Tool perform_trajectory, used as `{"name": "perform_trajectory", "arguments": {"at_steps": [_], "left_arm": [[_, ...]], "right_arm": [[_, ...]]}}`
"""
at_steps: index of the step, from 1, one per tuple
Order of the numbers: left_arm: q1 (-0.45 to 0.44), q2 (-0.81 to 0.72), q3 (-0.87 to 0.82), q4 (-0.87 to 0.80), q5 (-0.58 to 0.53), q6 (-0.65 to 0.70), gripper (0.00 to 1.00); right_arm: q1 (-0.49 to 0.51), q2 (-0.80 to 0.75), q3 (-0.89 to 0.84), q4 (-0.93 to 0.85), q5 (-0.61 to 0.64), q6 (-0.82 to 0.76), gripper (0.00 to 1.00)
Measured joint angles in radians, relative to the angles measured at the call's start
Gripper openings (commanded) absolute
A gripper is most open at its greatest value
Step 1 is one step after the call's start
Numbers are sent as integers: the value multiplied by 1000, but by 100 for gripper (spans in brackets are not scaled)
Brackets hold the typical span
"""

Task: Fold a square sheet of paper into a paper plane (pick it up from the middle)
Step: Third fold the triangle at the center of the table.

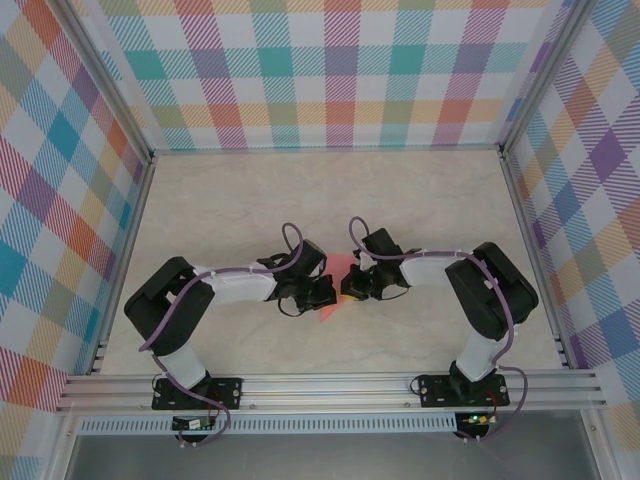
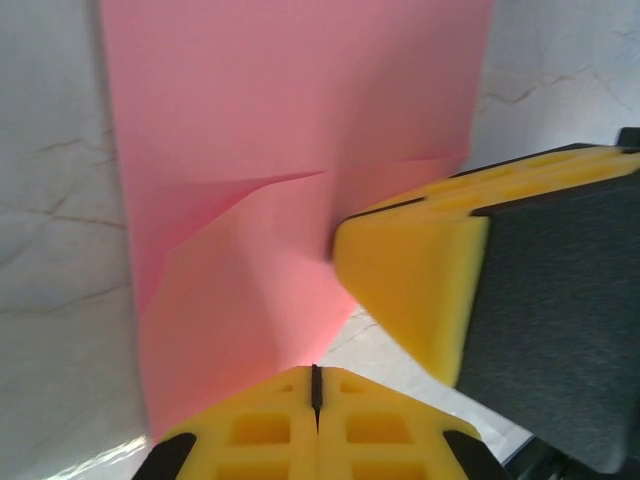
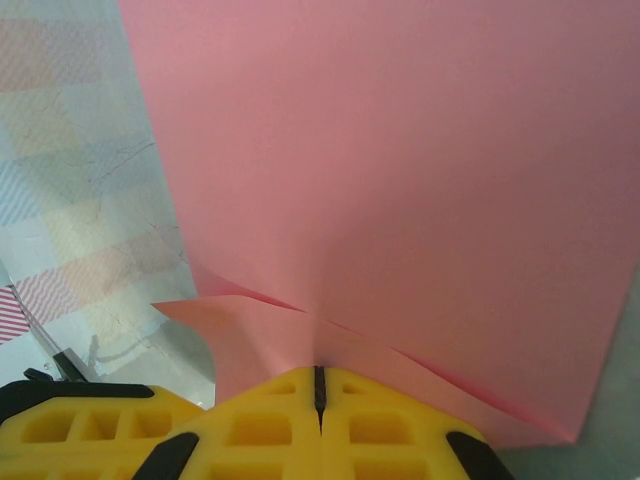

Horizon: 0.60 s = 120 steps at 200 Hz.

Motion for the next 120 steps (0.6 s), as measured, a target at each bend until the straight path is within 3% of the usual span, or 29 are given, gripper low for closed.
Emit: {"name": "perform_trajectory", "arguments": {"at_steps": [120], "left_arm": [[0,16,-26,86,29,-1,0]], "right_arm": [[-2,8,5,-8,-8,-3,0]]}}
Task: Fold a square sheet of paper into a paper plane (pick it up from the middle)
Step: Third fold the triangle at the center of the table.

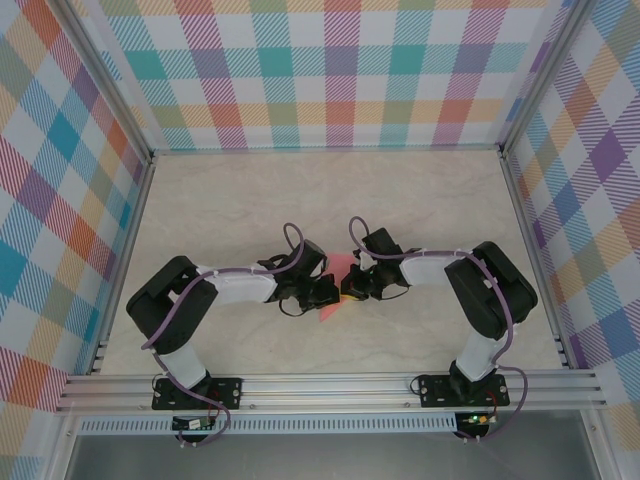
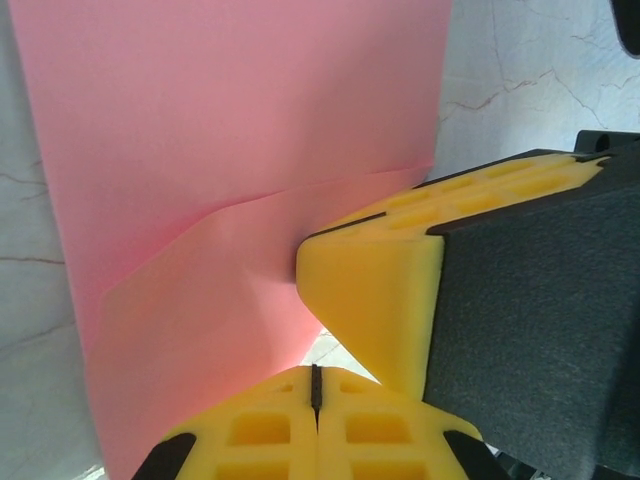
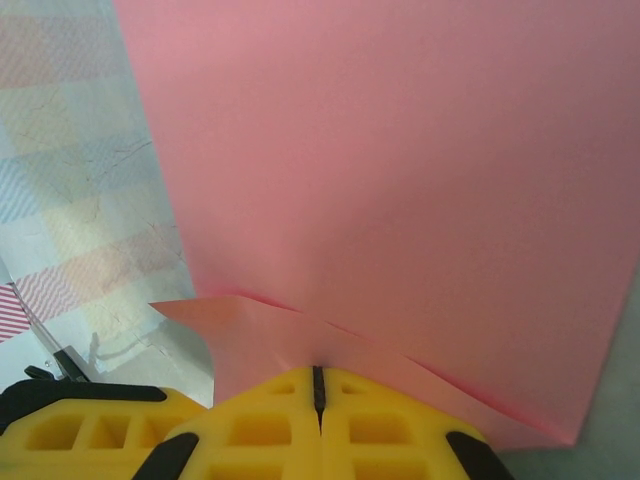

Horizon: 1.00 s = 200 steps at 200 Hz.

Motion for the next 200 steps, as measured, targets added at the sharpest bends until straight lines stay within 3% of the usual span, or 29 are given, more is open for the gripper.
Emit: {"name": "perform_trajectory", "arguments": {"at_steps": [115,200], "left_arm": [[0,-19,-103,92,11,4,0],[0,-91,-148,-1,27,81,0]], "right_arm": [[0,16,24,-29,-8,0,0],[0,23,41,-56,-10,0,0]]}}
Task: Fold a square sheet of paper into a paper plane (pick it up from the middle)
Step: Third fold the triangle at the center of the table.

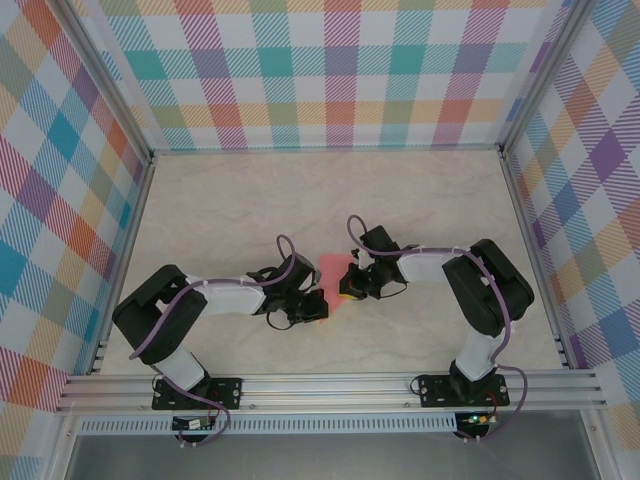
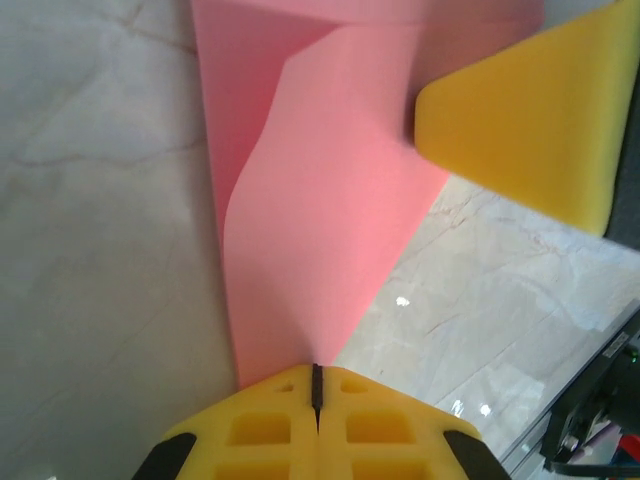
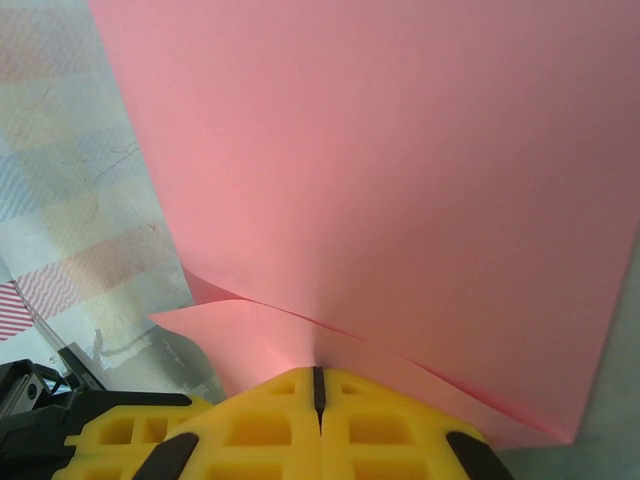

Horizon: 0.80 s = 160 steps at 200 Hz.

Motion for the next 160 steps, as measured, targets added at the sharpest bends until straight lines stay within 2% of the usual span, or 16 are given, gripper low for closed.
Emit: {"name": "perform_trajectory", "arguments": {"at_steps": [92,129,160], "left_arm": [[0,-82,-8,-177,2,49,0],[-4,-151,-22,-74,-24,-39,0],[-6,-126,-12,-17,-50,-76,0]], "right_arm": [[0,2,5,-9,3,0,0],[0,2,5,-8,3,0,0],[0,2,5,-8,3,0,0]]}}
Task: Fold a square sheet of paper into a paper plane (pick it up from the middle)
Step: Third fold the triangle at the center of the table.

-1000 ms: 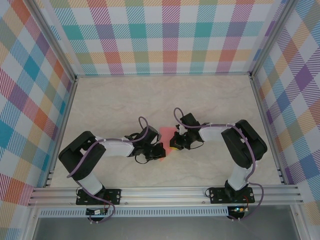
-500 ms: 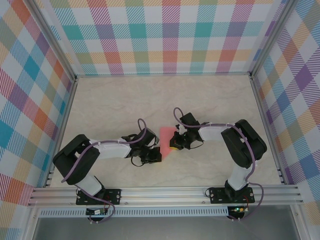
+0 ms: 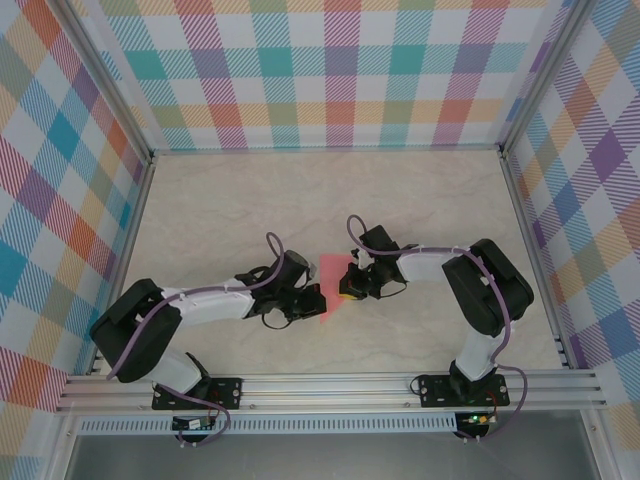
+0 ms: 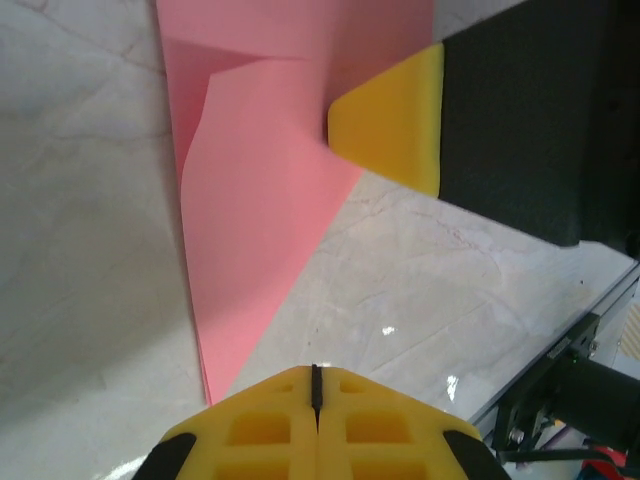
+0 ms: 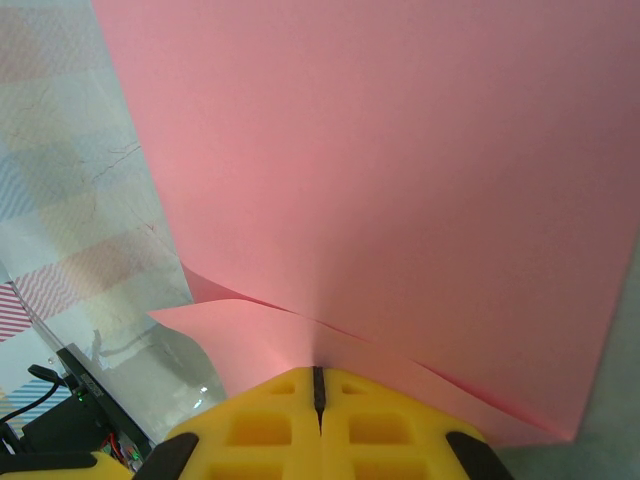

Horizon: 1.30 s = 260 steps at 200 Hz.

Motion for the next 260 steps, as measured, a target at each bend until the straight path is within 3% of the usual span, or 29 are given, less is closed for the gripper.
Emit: {"name": "perform_trajectory", "arguments": {"at_steps": [56,145,203,260], "left_arm": [[-15,121,28,-2,-16,-10,0],[-18,122,35,-21,-29,-9,0],[-19,122,35,-21,-31,-9,0],[-19,122,35,-21,-31,-10,0]], "right_arm": [[0,0,0,1,-2,0,0],[30,-117,-35,46,39,-31,3],[118,-71,-42,81,50,14,2],[118,-50,-82,130,47,72,1]]}}
